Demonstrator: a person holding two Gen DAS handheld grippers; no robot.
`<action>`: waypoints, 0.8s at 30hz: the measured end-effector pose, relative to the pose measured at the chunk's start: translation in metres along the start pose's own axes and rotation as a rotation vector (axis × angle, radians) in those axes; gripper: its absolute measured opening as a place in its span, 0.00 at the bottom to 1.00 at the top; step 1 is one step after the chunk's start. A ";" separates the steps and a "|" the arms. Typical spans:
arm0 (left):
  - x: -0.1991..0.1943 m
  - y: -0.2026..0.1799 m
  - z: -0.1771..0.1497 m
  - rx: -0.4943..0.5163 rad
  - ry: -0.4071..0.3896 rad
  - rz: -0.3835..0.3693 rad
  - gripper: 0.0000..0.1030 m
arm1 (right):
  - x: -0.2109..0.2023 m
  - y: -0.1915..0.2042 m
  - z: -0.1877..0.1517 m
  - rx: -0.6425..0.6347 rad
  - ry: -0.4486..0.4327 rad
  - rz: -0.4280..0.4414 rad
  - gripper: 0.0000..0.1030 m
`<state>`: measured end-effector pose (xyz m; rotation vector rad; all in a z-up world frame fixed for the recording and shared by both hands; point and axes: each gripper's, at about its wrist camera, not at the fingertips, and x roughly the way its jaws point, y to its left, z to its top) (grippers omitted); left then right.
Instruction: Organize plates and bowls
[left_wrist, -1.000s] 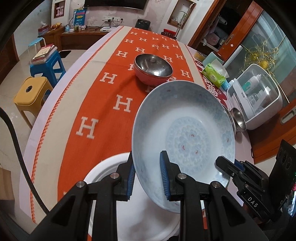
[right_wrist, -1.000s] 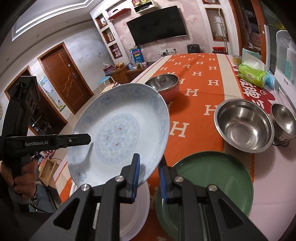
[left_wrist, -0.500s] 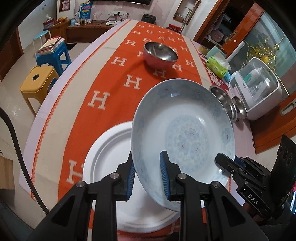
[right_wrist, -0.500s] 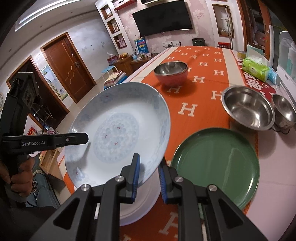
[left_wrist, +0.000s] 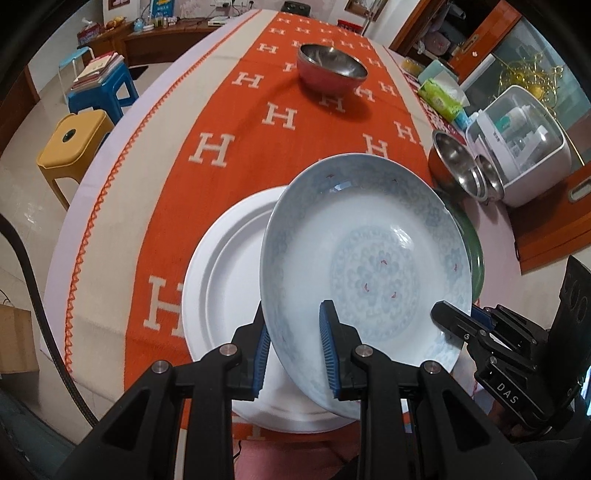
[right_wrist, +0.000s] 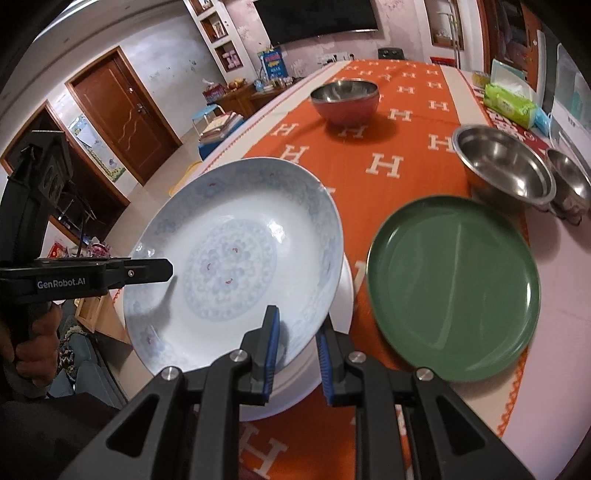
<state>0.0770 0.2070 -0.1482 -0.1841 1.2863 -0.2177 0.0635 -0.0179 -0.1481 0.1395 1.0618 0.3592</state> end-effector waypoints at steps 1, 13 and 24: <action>0.002 0.001 0.000 0.004 0.009 0.000 0.22 | 0.002 0.001 -0.002 0.005 0.006 -0.003 0.18; 0.027 0.020 -0.003 0.054 0.110 0.001 0.23 | 0.021 0.019 -0.019 0.053 0.086 -0.047 0.19; 0.048 0.033 0.002 0.109 0.180 -0.026 0.23 | 0.037 0.026 -0.027 0.139 0.121 -0.088 0.19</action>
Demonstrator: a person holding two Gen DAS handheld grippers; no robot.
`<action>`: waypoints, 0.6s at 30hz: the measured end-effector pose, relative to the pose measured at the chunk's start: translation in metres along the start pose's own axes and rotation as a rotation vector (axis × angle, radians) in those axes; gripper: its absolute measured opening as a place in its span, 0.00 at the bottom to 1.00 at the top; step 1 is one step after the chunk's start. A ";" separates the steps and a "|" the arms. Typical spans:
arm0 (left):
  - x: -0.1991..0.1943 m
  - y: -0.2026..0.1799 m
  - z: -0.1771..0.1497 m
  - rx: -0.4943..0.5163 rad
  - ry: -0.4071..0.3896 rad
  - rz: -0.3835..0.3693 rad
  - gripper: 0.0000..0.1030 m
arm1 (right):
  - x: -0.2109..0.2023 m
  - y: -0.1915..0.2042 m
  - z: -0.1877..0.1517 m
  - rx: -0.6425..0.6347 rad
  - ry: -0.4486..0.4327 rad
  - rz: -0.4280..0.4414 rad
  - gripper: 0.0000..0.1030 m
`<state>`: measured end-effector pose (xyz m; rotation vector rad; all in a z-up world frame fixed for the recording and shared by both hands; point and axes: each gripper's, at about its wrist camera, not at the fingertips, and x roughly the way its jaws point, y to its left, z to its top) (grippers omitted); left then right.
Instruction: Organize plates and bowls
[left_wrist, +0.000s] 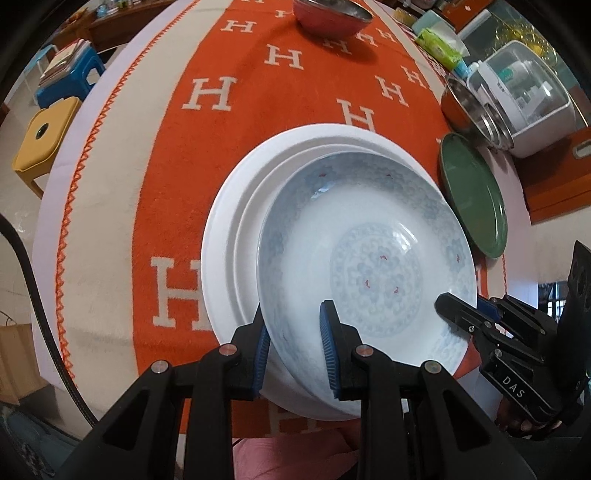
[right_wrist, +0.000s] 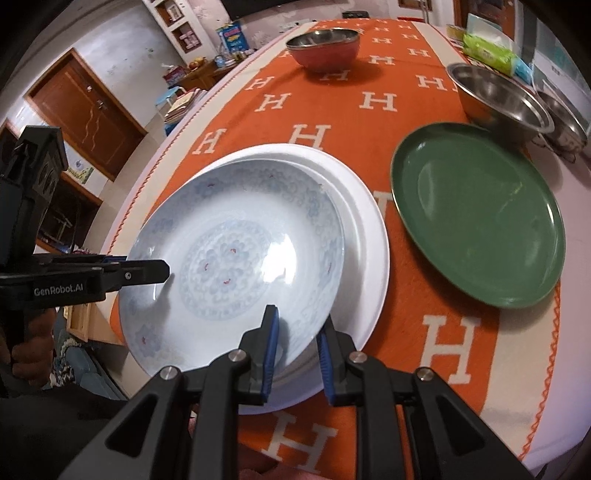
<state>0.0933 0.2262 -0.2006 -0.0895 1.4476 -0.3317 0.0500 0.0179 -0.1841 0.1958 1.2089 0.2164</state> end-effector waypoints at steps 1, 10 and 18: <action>0.002 0.000 0.001 0.009 0.006 -0.001 0.23 | 0.001 0.000 0.000 0.011 0.003 -0.004 0.20; 0.012 -0.001 0.012 0.088 0.036 -0.014 0.23 | 0.008 0.008 -0.003 0.085 -0.006 -0.061 0.22; 0.015 -0.004 0.016 0.140 0.050 -0.014 0.23 | 0.011 0.012 -0.002 0.122 -0.014 -0.109 0.24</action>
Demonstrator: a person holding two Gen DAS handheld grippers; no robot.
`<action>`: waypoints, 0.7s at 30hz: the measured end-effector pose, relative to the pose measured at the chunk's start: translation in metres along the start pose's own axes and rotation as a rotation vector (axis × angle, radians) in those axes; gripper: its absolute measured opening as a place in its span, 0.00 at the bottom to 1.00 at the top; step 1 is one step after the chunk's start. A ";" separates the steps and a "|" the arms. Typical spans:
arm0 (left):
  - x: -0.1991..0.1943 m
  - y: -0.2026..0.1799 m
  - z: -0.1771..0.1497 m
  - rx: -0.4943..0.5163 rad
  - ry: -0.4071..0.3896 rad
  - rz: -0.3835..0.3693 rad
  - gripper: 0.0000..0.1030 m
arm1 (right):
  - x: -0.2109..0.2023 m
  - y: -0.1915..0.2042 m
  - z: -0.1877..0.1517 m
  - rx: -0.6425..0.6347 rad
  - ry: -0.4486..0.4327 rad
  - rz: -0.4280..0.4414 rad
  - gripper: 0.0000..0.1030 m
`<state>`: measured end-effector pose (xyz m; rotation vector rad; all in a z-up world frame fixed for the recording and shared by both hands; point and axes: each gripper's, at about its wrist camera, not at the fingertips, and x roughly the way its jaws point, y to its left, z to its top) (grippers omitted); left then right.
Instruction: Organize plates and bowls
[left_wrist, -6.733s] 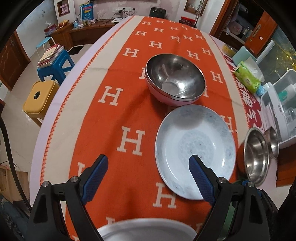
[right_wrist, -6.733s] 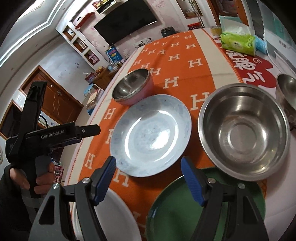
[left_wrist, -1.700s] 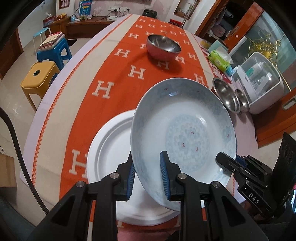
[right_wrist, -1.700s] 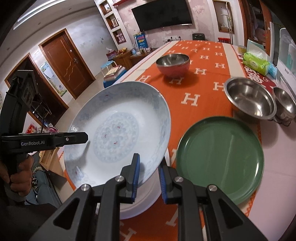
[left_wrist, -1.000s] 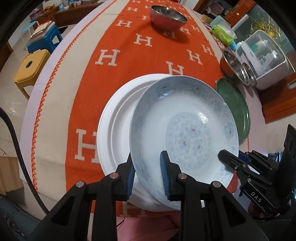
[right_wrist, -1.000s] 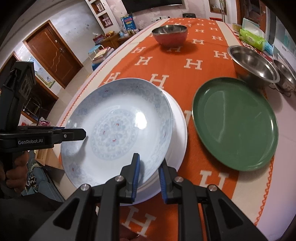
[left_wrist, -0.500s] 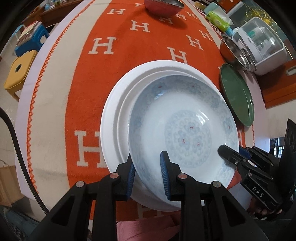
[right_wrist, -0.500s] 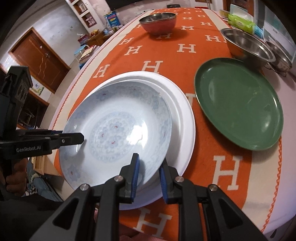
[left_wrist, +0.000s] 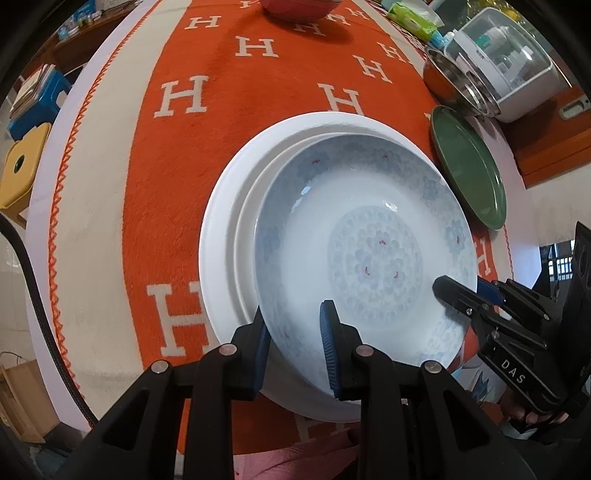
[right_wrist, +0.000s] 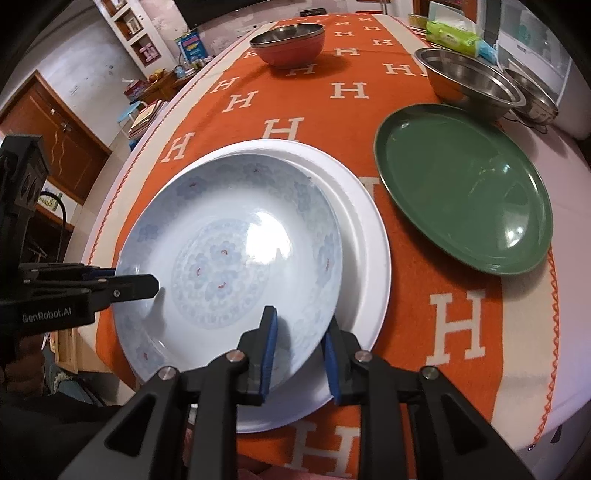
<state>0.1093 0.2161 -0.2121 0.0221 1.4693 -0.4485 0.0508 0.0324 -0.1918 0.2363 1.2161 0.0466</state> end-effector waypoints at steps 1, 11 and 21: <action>0.000 -0.001 -0.001 0.005 0.001 0.002 0.24 | 0.000 0.000 0.000 0.005 -0.001 -0.001 0.24; -0.001 -0.006 0.000 0.018 -0.003 0.018 0.29 | -0.004 -0.001 -0.001 0.012 -0.002 -0.004 0.24; -0.021 -0.026 -0.005 0.009 -0.096 0.145 0.73 | -0.011 0.003 -0.002 -0.097 0.008 -0.015 0.26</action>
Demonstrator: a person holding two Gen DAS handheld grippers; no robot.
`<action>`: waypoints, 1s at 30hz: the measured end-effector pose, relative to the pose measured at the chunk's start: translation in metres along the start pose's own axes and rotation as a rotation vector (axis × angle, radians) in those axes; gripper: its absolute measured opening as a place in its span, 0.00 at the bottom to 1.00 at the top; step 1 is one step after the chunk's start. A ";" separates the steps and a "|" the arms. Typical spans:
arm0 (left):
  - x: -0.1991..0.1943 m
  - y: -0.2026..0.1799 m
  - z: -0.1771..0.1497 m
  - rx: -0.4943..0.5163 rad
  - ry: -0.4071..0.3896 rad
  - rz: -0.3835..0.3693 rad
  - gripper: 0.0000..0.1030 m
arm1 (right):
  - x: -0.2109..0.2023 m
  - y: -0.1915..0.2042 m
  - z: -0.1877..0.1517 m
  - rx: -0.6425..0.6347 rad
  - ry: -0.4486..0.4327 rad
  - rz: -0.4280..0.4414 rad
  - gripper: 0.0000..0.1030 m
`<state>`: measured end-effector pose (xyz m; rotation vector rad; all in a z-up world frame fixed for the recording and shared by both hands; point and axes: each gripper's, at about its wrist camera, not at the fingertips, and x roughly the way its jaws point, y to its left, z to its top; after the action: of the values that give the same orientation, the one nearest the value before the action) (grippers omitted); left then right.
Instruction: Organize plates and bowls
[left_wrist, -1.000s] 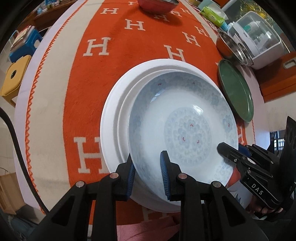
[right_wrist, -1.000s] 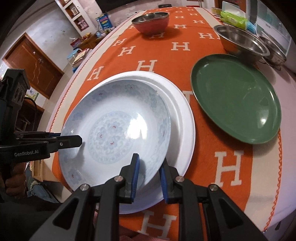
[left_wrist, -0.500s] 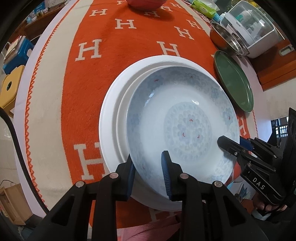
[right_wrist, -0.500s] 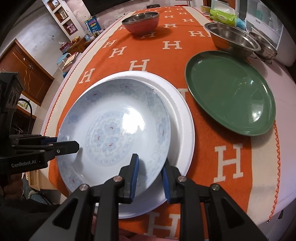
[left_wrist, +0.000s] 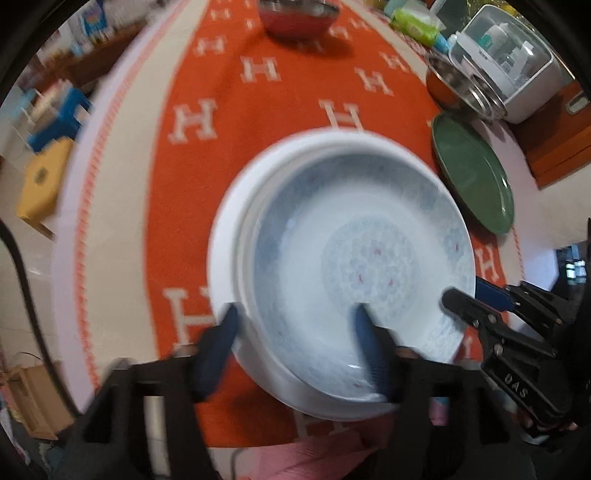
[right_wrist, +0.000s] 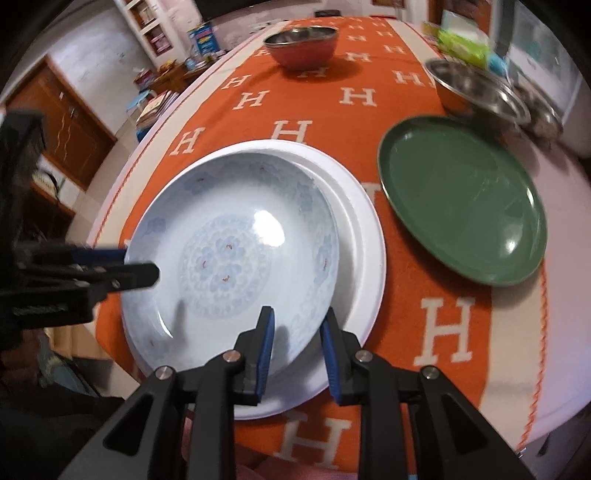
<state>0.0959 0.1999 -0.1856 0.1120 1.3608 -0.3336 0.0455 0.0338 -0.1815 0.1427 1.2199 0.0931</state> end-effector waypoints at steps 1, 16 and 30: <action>-0.005 -0.003 0.000 0.003 -0.025 0.016 0.73 | -0.002 0.001 0.000 -0.024 -0.003 0.001 0.31; -0.040 -0.060 0.003 -0.111 -0.153 0.055 0.81 | -0.039 -0.028 0.011 -0.261 -0.089 0.080 0.51; -0.045 -0.118 0.000 -0.186 -0.233 0.037 0.82 | -0.057 -0.085 0.026 -0.364 -0.155 0.098 0.60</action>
<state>0.0528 0.0954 -0.1280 -0.0554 1.1508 -0.1816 0.0500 -0.0599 -0.1334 -0.1066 1.0236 0.3801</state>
